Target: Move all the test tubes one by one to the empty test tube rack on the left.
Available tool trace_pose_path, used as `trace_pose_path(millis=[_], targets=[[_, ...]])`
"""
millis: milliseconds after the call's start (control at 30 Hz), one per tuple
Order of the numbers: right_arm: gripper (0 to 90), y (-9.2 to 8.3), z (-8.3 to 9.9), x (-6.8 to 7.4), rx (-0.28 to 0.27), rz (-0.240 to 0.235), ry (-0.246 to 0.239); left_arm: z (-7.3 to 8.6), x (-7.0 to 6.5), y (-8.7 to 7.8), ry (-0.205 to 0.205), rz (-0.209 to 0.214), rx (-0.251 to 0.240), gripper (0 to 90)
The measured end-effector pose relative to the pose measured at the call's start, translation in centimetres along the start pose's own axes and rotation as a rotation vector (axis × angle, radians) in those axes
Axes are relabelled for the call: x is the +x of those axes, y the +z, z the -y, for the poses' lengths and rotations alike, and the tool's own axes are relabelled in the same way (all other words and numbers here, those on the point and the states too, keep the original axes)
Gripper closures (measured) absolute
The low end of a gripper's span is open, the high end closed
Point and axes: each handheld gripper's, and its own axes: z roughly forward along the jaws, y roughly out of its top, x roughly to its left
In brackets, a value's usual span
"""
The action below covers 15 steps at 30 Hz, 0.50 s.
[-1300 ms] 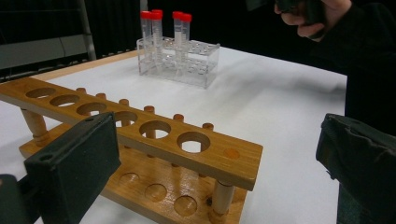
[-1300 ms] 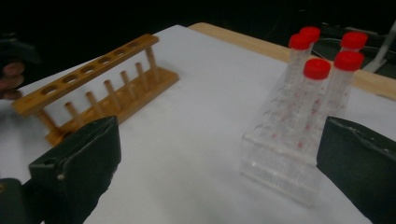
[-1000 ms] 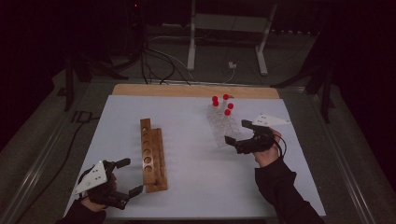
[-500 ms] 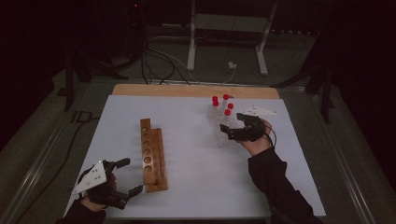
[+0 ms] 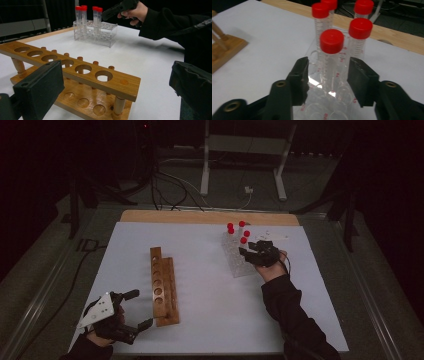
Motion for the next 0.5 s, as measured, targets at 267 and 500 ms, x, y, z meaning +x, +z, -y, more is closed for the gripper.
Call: trace_pose_path(millis=[267,500], targets=[[65.6,1.1,0.1,0.0,0.013,-0.001,0.003,0.0,0.0,0.0,-0.001,0.002,0.000,0.4],[72.4,1.8,0.4,0.1,0.022,0.019,0.005,0.0,0.0,0.0,0.001,0.004,0.003,0.4]])
